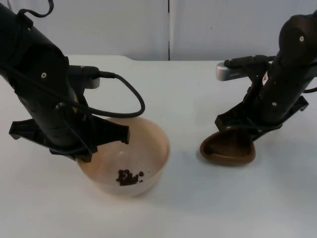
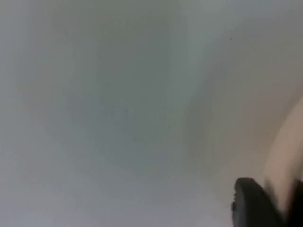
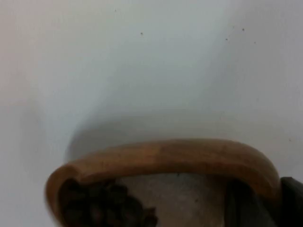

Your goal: Pick up the bowl with the left hand and pour the coffee beans from the cup into the bowl with the right hand.

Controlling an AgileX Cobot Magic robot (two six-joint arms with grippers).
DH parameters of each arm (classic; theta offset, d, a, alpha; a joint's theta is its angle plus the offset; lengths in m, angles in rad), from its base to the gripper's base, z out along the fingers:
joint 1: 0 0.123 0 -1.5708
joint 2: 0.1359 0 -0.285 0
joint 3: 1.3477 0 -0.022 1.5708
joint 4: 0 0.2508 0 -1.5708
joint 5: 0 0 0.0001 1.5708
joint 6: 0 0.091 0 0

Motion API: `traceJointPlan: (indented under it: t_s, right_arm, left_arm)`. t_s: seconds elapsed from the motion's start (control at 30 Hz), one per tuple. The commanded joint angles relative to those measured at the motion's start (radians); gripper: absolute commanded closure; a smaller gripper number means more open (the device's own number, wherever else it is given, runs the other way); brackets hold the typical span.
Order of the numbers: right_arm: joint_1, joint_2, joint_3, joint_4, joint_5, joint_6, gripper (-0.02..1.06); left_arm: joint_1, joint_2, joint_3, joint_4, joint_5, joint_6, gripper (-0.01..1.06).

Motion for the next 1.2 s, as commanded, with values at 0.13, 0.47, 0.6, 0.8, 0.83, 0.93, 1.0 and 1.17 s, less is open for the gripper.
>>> traceJointPlan:
  t_s: [0.13,0.47,0.6,0.8,0.83,0.93,1.0,1.17]
  right_arm:
    - [-0.001,-0.003,0.001,0.005,-0.029,0.004,0.61]
    - [-0.001,-0.023,-0.001,0.013,-0.058,0.004,0.30]
    - [-0.001,-0.090,-0.001,0.013,-0.032,0.004,0.30]
    - [-0.001,-0.209,-0.001,0.013,0.030,0.004,0.30]
    - [-0.001,-0.209,-0.001,0.013,0.030,0.004,0.30]
    - [0.001,-0.323,-0.001,0.009,0.072,0.000,0.30]
    - [0.001,-0.360,-0.001,0.009,0.080,0.000,0.30]
    - [0.001,-0.528,-0.001,0.009,0.119,0.000,0.30]
  left_arm:
    - [-0.005,0.002,-0.001,0.005,0.011,0.002,0.45]
    - [-0.005,-0.033,-0.001,0.005,0.011,0.002,0.36]
    - [-0.005,-0.081,-0.001,0.001,0.011,0.002,0.36]
    - [-0.005,-0.189,-0.001,0.001,0.040,0.005,0.36]
    - [-0.005,-0.189,-0.001,0.001,0.040,0.005,0.36]
    - [-0.005,-0.287,-0.001,0.001,0.071,0.043,0.36]
    - [-0.005,-0.315,-0.001,0.001,0.084,0.048,0.36]
    - [-0.005,-0.485,-0.001,0.001,0.120,0.058,0.36]
